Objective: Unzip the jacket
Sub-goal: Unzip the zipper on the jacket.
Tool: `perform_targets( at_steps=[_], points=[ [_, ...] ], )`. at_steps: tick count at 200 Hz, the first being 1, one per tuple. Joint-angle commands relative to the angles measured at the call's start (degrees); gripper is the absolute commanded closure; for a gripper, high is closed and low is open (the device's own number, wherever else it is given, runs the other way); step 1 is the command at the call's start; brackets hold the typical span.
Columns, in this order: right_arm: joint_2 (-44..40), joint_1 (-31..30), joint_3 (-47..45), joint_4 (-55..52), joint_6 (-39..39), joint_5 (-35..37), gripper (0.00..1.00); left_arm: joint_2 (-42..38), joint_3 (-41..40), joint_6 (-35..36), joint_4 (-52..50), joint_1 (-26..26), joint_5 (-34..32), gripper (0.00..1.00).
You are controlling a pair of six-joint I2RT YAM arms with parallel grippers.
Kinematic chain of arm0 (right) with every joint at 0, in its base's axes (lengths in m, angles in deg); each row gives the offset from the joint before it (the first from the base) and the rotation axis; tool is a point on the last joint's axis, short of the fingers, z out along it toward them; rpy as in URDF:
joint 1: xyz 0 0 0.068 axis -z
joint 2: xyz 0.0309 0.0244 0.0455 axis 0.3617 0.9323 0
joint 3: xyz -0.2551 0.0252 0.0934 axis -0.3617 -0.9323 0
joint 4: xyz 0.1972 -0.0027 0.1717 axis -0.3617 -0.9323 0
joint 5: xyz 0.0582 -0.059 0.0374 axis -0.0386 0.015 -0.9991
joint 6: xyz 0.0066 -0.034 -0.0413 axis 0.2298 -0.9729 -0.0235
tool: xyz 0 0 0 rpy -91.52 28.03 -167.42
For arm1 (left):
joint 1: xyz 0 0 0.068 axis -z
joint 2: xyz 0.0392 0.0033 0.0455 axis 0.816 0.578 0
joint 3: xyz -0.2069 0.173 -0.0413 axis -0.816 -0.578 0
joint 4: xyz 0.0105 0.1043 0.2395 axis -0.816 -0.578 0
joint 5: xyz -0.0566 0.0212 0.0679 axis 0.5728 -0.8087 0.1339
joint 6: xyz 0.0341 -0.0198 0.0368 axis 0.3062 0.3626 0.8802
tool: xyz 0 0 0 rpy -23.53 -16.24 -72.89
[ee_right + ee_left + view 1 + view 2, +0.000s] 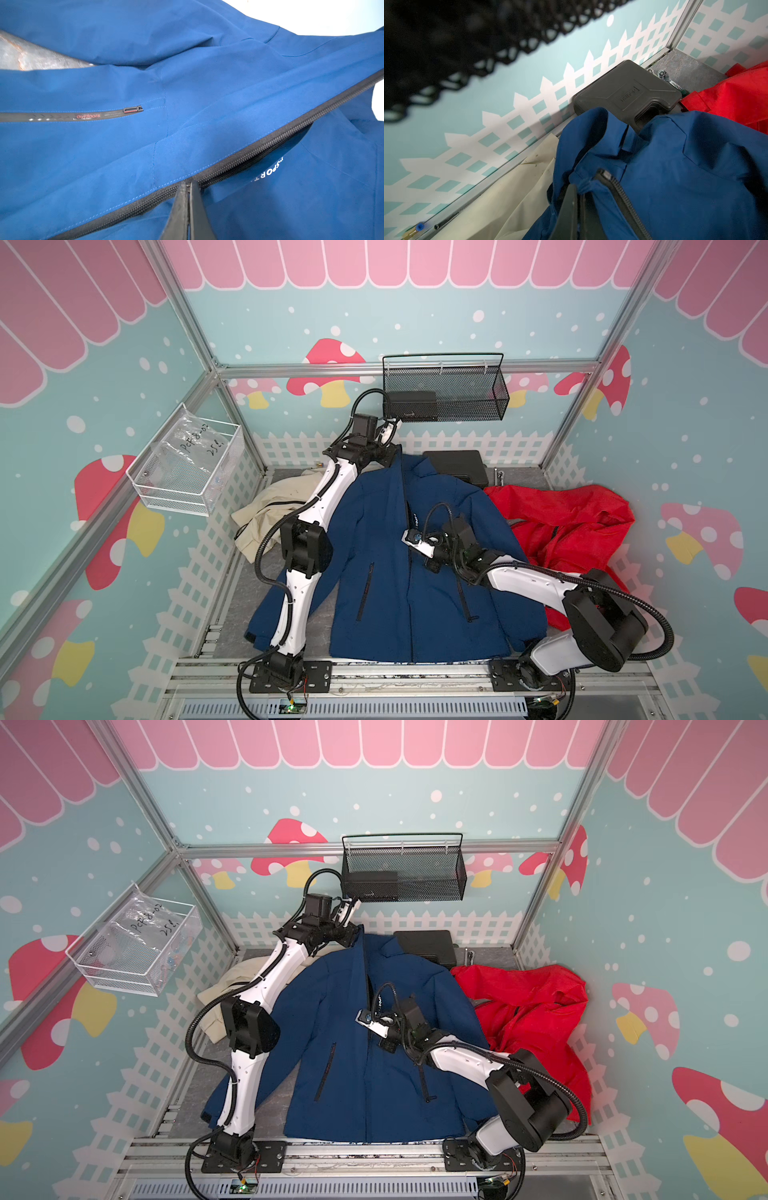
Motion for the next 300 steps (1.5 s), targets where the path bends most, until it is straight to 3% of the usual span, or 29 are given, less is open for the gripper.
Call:
perform_targets(
  at_steps=[1, 31, 62, 153, 234, 253, 283, 288, 300],
  points=[
    [0.25, -2.64, -0.92, -16.59, -2.48, -5.65, 1.00, 0.63, 4.14, -2.27, 10.67, -2.56, -5.56, 1.00],
    [2.04, -3.52, 1.35, -21.31, -4.00, -0.73, 1.00, 1.51, 5.49, -4.48, 11.25, -3.02, -7.05, 1.00],
    [2.83, -3.53, 2.84, -18.74, -3.01, 2.99, 1.00, 1.80, 5.59, -7.16, 13.14, -3.32, -7.41, 1.00],
    [5.23, -4.25, 4.73, -28.16, -7.87, -4.92, 1.00, 4.69, 7.21, -9.09, 14.97, -4.60, -8.64, 1.00],
    [8.88, -5.66, 7.02, -32.98, -6.34, -3.11, 1.00, 5.51, 7.82, -10.09, 14.61, -6.12, -8.41, 1.00],
    [8.58, -4.88, 8.36, -29.84, -3.96, -3.30, 1.00, 3.43, 3.83, -9.45, 14.72, -6.11, -5.65, 1.00],
    [8.21, -2.63, 10.56, -25.52, -1.57, -5.61, 1.00, -2.76, -9.45, -8.51, 20.50, -6.11, -4.14, 1.00],
    [8.41, -2.26, 11.01, -25.38, -1.51, -5.69, 1.00, -3.73, -11.36, -8.52, 21.34, -6.11, -3.80, 0.95],
    [9.12, -1.62, 11.75, -25.25, -1.60, -5.85, 1.00, -6.16, -15.47, -8.12, 22.55, -6.09, -2.58, 0.70]
  ],
)
